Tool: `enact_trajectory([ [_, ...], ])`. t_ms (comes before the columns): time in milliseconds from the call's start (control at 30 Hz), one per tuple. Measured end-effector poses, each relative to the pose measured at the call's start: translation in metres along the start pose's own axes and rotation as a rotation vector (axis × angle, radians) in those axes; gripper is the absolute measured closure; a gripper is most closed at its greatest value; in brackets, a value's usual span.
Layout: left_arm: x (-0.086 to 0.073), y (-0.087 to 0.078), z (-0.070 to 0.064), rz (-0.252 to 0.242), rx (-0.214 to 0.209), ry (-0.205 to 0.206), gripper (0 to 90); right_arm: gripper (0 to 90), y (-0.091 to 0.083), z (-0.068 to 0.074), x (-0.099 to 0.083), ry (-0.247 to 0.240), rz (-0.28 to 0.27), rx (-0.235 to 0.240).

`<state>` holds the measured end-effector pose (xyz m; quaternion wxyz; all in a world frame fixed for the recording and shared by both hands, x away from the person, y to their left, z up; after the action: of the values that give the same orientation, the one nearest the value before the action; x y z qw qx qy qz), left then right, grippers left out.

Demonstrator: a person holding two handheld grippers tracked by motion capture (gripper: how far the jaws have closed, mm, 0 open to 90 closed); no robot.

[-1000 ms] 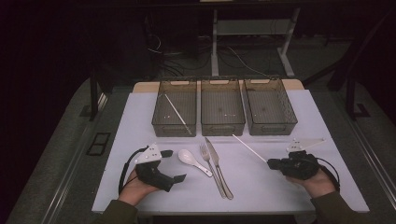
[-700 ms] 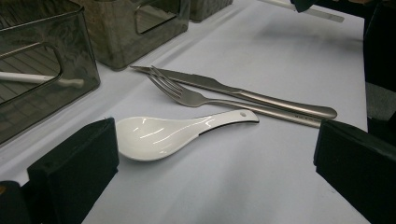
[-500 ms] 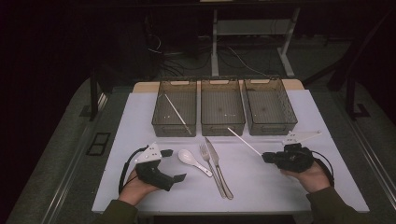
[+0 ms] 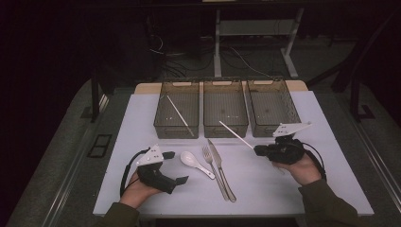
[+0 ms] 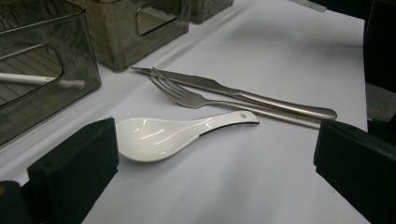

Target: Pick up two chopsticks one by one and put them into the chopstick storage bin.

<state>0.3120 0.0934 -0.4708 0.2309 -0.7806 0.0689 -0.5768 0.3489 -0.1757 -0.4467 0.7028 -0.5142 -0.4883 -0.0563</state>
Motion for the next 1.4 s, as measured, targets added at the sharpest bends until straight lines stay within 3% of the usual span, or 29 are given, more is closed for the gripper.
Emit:
enact_trajectory([
  [567, 0.001, 0.000, -0.002, -0.012, -0.002, -0.009, 0.0, 84.1, 0.030, 0.013, 0.040, -0.030, -0.013, 0.009],
  [1400, 0.002, -0.001, -0.002, -0.025, -0.007, -0.015, 0.0, 84.1, 0.072, 0.027, 0.106, -0.021, -0.006, 0.008],
])
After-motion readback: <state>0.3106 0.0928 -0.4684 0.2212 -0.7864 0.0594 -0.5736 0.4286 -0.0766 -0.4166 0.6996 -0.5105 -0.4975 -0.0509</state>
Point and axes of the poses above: each handheld gripper's, and its own axes: y roughly forward along the jaws, x roughly out of its top, z roughly to its left, the point moved 10 cm from there along y, roughly forward along the jaws, and after that the axes turned 14 degrees about -x, right-handed, at the moved point
